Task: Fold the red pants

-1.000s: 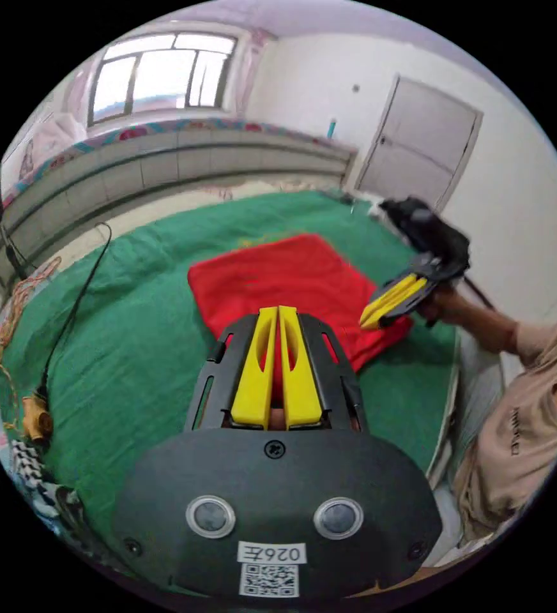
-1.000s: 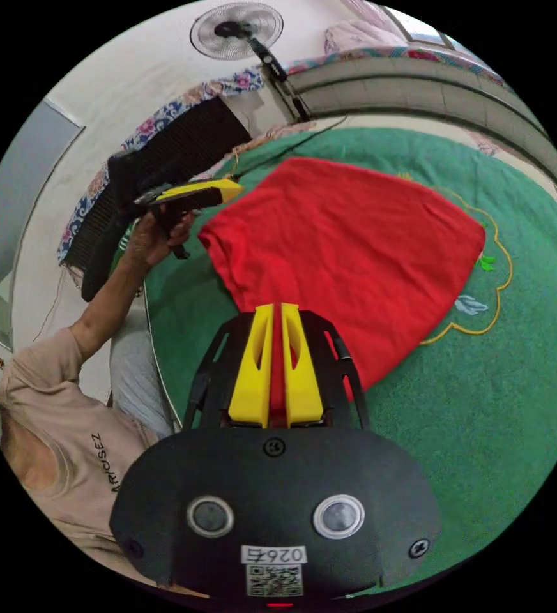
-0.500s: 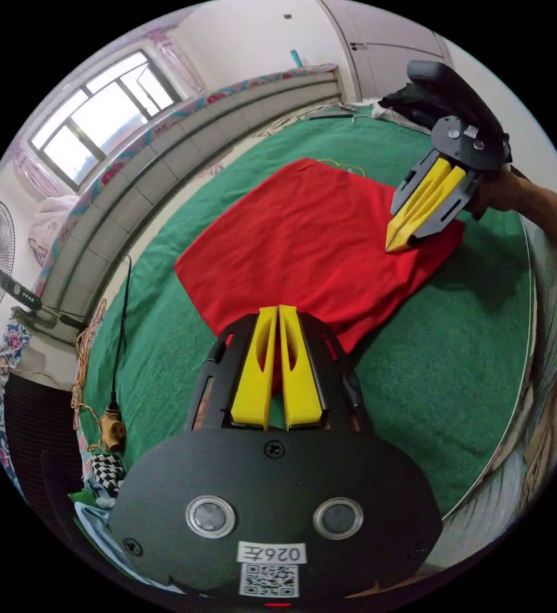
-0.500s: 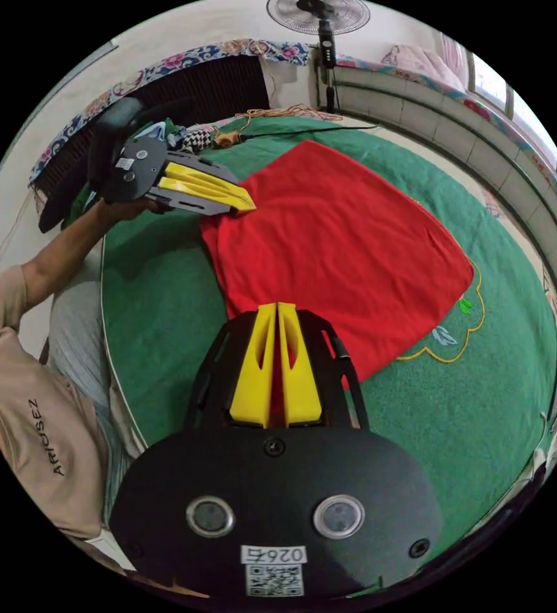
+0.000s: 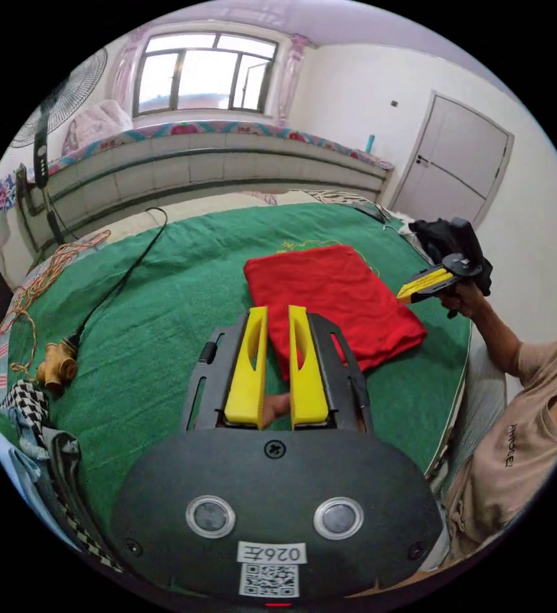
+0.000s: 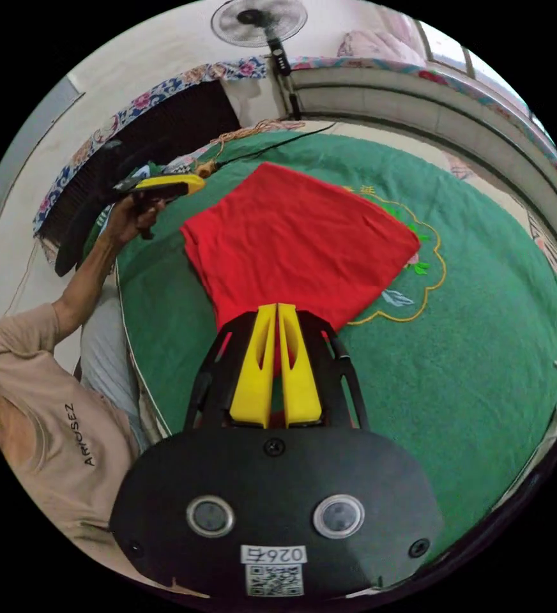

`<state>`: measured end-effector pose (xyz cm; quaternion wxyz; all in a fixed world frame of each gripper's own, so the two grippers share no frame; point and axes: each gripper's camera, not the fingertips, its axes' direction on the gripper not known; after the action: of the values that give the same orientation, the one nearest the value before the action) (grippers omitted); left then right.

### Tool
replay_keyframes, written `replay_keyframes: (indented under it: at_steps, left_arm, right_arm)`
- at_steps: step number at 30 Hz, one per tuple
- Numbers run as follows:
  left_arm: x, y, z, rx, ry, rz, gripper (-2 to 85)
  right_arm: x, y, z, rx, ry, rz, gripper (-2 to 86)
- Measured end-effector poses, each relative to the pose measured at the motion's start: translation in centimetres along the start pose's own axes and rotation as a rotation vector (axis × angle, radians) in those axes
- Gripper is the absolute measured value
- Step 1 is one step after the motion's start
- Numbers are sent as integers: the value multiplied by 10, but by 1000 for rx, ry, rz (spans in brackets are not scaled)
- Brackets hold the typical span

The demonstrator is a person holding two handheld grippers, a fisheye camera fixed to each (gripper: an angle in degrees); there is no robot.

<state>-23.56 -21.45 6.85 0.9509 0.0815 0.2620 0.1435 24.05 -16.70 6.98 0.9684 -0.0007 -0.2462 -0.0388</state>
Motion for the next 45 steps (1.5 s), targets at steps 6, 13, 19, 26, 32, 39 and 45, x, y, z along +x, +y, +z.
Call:
replay_keyframes:
  at_steps: [6,13,19,26,32,39,45]
  left_arm:
    - [-38,5,43,-108,134,-76,218]
    - [-84,17,65,-60,258,-281,198]
    - [-75,12,72,-116,110,-216,135]
    - [-62,20,64,-290,311,-78,44]
    - [-60,23,75,-431,330,-9,114]
    - [-101,41,65,-319,549,-178,192]
    - [-90,51,58,-264,569,-187,194]
  right_arm:
    - [84,18,1,125,-220,330,67]
    - [122,17,23,163,-271,432,95]
    - [111,1,34,191,-180,369,101]
    - [126,-15,18,-48,-354,229,-4]
    - [149,-1,3,-106,-364,268,52]
    - [156,-5,13,-9,-484,348,105]
    - [119,-26,40,1,-563,335,95]
